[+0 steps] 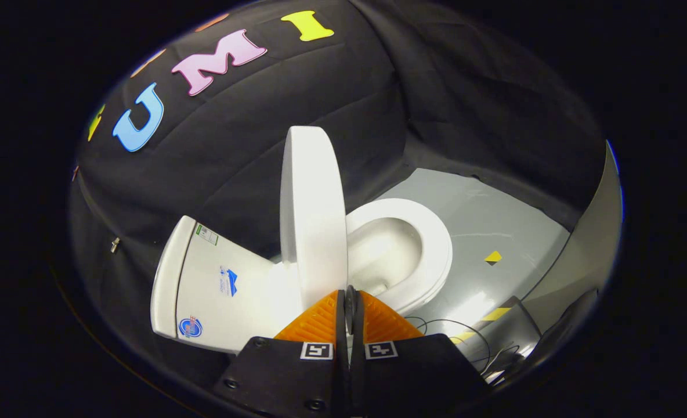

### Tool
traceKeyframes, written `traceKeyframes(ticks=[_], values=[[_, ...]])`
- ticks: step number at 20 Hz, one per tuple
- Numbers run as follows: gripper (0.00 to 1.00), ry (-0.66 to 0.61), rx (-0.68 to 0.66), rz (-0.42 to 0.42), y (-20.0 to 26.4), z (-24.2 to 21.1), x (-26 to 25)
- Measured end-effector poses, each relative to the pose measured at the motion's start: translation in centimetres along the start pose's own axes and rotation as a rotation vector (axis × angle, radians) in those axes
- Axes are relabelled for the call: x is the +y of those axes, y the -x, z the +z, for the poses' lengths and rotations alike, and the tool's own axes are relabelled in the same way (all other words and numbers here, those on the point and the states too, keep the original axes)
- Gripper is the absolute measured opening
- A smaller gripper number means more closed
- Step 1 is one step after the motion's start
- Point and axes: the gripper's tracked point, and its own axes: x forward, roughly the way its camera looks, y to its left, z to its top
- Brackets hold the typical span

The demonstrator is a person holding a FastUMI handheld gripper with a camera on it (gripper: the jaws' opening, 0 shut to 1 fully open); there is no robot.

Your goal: Open the toilet lid.

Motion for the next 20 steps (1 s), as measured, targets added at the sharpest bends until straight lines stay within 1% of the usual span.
traceKeyframes(ticks=[3,7,13,16,20], values=[[0.06,0.048,-0.04,-0.036,0.8,0.0,1.8],[0.06,0.13,-0.094,-0.061,2.0,-0.4,5.1],[0.06,0.2,-0.146,-0.048,3.5,-1.5,9.8],[0.06,0.231,-0.16,-0.027,3.9,-2.4,12.2],[0.06,0.305,-0.196,-0.035,4.2,-3.4,14.8]])
